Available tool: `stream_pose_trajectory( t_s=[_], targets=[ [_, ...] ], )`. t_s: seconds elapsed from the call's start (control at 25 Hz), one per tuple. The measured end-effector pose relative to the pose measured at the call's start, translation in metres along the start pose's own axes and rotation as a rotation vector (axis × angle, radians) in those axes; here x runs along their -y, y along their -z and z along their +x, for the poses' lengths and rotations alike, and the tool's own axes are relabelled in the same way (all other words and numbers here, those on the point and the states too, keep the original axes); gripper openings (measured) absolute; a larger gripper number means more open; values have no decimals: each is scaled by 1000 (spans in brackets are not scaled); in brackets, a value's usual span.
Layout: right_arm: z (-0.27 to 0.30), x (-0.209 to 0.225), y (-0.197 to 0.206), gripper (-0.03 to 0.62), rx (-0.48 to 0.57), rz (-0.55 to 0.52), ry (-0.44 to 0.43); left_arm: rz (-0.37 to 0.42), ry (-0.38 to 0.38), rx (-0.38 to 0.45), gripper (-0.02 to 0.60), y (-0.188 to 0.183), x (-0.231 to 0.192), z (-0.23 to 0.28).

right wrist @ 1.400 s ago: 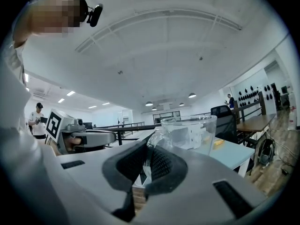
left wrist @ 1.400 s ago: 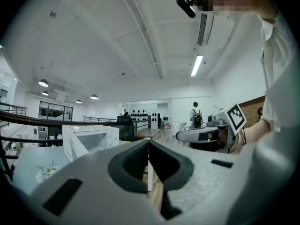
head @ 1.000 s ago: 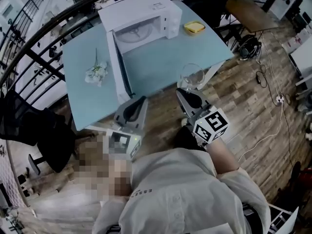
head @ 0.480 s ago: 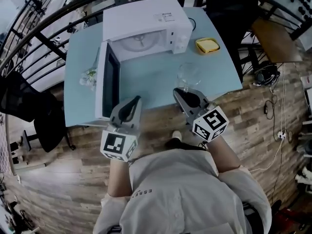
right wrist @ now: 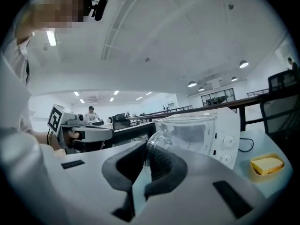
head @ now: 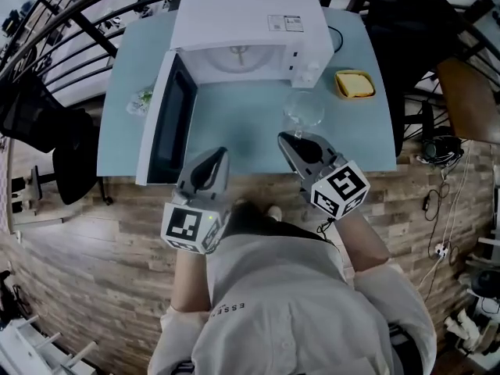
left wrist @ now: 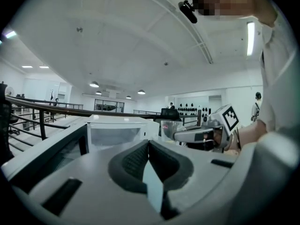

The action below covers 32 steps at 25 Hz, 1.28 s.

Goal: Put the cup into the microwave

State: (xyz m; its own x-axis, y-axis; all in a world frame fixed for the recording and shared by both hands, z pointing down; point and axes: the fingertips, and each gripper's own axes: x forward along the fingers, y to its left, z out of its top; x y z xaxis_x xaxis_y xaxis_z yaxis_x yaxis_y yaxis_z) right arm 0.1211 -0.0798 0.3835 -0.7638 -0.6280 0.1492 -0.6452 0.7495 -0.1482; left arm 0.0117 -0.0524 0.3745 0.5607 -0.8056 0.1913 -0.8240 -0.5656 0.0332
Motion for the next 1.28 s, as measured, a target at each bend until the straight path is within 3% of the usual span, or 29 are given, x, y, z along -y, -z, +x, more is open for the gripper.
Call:
stream_pose_trajectory(
  t_s=[0.36, 0.6, 0.92, 1.28],
  targets=[
    [69, 29, 7, 17, -33, -18, -117, -2, 0, -3, 3, 13, -44, 56],
    [126, 49, 25, 15, -55, -6, -176, -46, 7, -29, 3, 33, -73, 82],
    [204, 94, 58, 17, -101, 8, -171, -112, -8, -69, 3, 54, -113, 112],
    [261, 129, 71, 17, -104, 8, -174, -102, 9, -85, 3, 68, -131, 140]
  ],
)
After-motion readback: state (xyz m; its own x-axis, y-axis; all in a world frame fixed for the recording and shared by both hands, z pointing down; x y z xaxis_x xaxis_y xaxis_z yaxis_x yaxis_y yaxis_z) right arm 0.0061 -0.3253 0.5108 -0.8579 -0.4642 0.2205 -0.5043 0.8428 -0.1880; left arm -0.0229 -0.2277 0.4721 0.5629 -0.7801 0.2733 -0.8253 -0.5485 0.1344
